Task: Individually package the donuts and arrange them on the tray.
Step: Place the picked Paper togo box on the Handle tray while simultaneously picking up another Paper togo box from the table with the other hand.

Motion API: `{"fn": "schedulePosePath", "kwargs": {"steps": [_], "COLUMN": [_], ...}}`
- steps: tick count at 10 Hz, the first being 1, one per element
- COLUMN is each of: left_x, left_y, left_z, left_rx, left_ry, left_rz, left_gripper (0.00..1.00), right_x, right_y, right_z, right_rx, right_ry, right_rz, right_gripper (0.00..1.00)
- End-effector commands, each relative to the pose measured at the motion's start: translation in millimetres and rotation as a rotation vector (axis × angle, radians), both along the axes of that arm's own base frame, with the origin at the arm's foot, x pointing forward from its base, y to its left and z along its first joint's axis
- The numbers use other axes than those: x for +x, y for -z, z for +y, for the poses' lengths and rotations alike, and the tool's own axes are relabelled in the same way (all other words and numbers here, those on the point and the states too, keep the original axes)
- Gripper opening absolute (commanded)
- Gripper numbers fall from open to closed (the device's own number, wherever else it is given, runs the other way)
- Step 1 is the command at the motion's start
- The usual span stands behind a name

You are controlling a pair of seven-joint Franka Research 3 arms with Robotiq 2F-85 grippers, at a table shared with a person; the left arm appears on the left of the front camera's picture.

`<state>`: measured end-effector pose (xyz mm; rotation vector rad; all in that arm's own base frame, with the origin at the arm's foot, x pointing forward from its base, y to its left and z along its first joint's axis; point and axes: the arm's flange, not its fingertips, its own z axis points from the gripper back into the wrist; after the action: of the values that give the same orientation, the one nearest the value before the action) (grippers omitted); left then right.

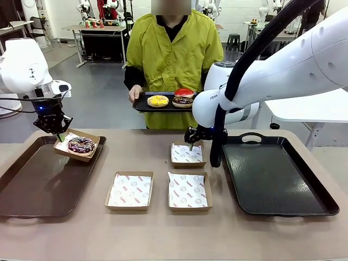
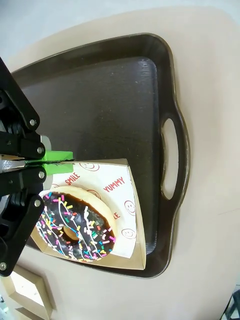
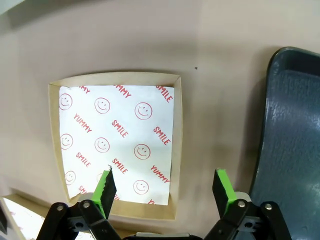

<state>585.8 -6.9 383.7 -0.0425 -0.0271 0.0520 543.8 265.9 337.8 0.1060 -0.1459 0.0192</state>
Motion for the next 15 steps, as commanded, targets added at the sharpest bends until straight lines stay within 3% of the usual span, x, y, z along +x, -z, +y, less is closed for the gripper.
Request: {"fn": "schedulePosePath", "kwargs": {"steps": [1,10,11,12,13,14,15], "left_x": [1.2,3.2,4.3,4.9,5.3,6.0,6.4], "left_y": [-1.7,2.7,4.2,4.3,4.2,4.4,4.9], "left_z": [1.6,1.2,2.2,2.6,2.4,2.0,1.9], "left_rx": [-0.001,0.017,0.019,0.013,0.012,0.013,0.013], "left_ry": [0.015,0.012,0.013,0.015,0.016,0.014,0.013], "left_rz": [-0.01,-0.041,-0.04,-0.036,-0.032,-0.027,-0.024], "left_gripper": [0.01,0.01,0.01,0.4,0.57,0.97,1.0], "right_x": [0.4,18.6,18.4,19.1,19.6,20.2,20.2], "right_y": [1.4,24.9,24.5,23.9,23.1,22.9,23.0], "right_z": [-2.5,3.1,3.5,4.3,4.7,4.9,5.1], "right_rx": [-0.006,-0.051,-0.046,-0.045,-0.047,-0.046,-0.047], "right_ry": [-0.018,0.086,0.085,0.084,0.089,0.094,0.096], "right_rz": [0.002,-0.021,-0.032,-0.035,-0.039,-0.04,-0.039], "right_gripper": [1.0,1.0,0.43,0.41,0.0,0.0,0.0]}}
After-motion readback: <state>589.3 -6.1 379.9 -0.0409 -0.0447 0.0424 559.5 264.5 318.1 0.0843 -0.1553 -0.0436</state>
